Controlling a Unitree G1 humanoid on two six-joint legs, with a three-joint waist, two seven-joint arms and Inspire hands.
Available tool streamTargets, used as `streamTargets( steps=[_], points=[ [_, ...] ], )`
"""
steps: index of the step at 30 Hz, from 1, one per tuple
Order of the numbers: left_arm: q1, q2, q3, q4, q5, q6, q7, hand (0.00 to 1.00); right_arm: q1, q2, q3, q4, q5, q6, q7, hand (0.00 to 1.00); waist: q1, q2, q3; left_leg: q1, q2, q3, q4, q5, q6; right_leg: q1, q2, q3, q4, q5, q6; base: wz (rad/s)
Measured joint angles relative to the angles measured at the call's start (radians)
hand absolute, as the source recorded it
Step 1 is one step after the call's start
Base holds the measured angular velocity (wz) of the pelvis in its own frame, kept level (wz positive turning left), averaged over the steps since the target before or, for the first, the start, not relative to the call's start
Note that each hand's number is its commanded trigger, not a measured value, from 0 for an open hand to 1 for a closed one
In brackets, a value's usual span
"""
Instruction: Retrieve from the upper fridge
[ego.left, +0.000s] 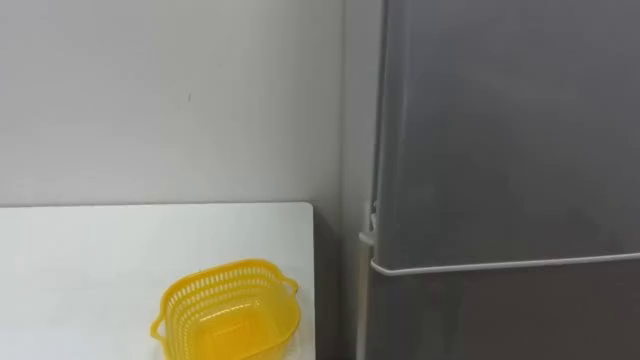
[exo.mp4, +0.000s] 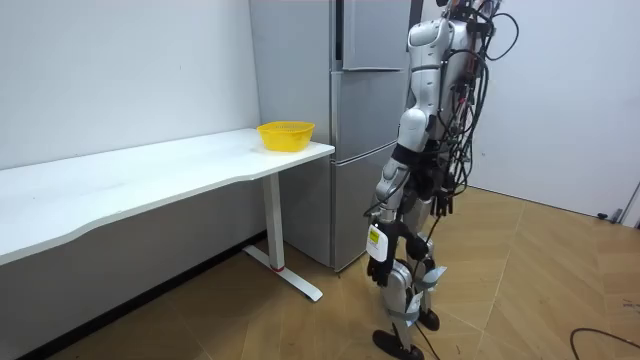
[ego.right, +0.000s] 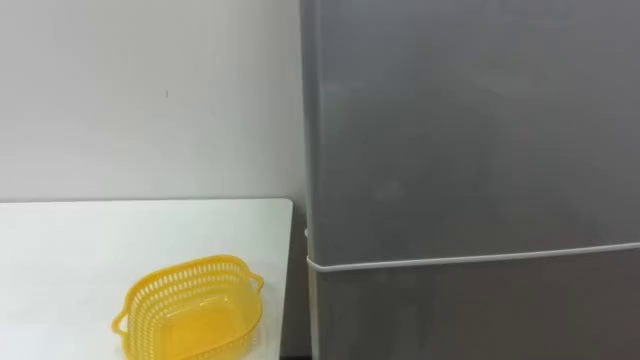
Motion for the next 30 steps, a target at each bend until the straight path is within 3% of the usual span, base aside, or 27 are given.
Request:
streamTargets(
  steps=[12, 17, 25, 30],
  points=[
    [0.002, -0.005, 0.027, -0.01, -0.038, 0.002, 0.059, 0.0, 0.009, 0.01, -0.038, -0.01, -0.017, 0.004, -0.007, 0.0, -0.032, -0.003, 0.0002, 0.033, 0.001, 0.016, -0.006, 0.0, 0.0, 0.028, -0.001, 0.025, -0.014, -0.004, 0.003, -0.07],
    [0.004, -0.005, 0.028, -0.01, -0.082, 0.007, 0.061, 0.0, 0.025, 0.014, -0.037, -0.013, -0.013, 0.018, -0.007, 0.0, -0.026, -0.003, 0.0002, 0.038, -0.001, 0.016, -0.017, 0.0, 0.0, 0.028, -0.003, 0.024, -0.014, -0.005, 0.006, 0.02],
    [0.021, -0.009, 0.087, 0.012, -0.231, 0.006, 0.109, 0.0, 0.028, 0.021, -0.039, 0.022, 0.03, 0.025, -0.003, 0.0, -0.027, -0.004, 0.001, 0.046, -0.001, -0.002, -0.017, 0.0, 0.0, 0.039, -0.004, 0.018, -0.016, -0.004, 0.008, 0.03],
    [0.034, -0.015, 0.197, -0.022, -0.414, 0.006, 0.211, 0.0, 0.023, 0.021, -0.074, 0.021, 0.076, 0.032, -0.028, 0.0, -0.017, -0.002, 0.0013, 0.05, 0.0, -0.008, -0.018, 0.0, 0.0, 0.048, -0.003, 0.013, -0.02, -0.003, 0.008, 0.04]
  ],
)
